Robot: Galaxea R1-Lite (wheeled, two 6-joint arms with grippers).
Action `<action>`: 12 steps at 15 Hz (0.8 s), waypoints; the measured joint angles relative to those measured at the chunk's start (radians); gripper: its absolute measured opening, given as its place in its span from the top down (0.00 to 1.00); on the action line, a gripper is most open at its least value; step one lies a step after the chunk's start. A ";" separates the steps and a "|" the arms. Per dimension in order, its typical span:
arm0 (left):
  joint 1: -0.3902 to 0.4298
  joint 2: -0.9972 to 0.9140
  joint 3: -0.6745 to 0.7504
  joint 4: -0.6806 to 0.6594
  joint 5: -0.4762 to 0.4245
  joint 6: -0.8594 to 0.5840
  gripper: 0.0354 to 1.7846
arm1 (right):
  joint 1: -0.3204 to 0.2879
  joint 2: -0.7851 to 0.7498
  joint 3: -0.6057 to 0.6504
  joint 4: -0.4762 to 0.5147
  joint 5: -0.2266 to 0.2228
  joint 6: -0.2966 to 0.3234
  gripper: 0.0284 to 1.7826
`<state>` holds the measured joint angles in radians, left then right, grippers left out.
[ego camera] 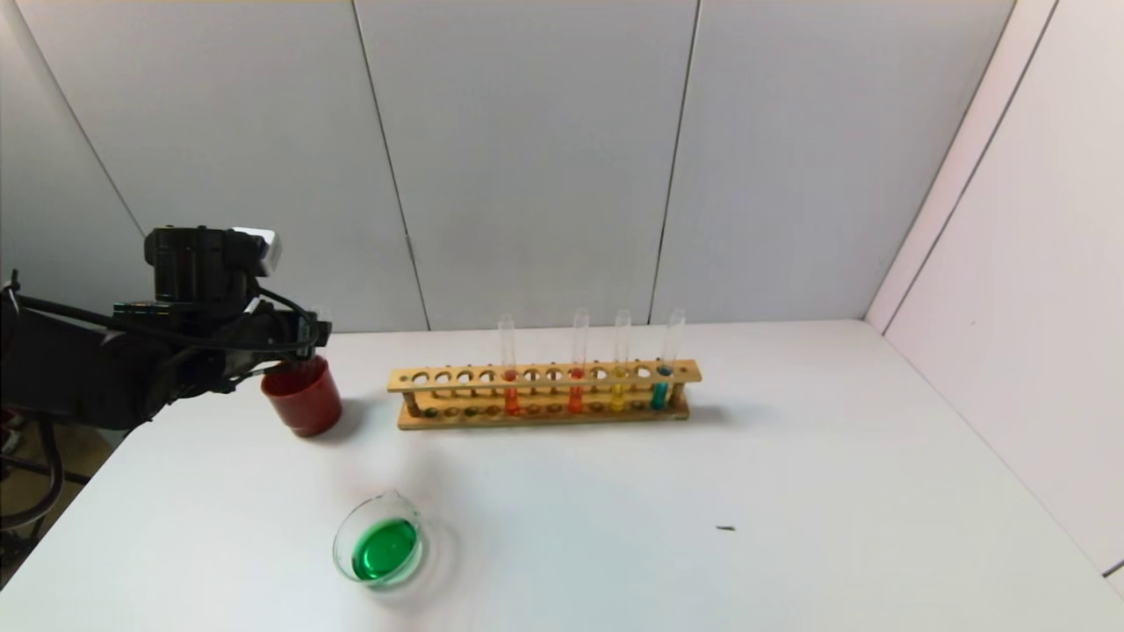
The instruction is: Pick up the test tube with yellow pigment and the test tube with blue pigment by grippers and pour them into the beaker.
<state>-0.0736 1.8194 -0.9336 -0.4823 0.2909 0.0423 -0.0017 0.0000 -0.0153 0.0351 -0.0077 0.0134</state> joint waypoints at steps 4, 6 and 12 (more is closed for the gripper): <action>0.000 -0.073 0.012 0.023 -0.002 0.044 0.03 | 0.000 0.000 0.000 0.000 0.000 0.000 0.05; -0.001 -0.127 0.013 0.060 -0.003 0.060 0.03 | 0.000 0.000 0.000 0.000 0.000 0.000 0.05; 0.000 -0.417 0.086 0.199 -0.022 0.059 0.03 | 0.000 0.000 0.000 0.000 0.000 0.000 0.05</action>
<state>-0.0736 1.4028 -0.8477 -0.2838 0.2689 0.1009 -0.0017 0.0000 -0.0153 0.0351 -0.0077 0.0134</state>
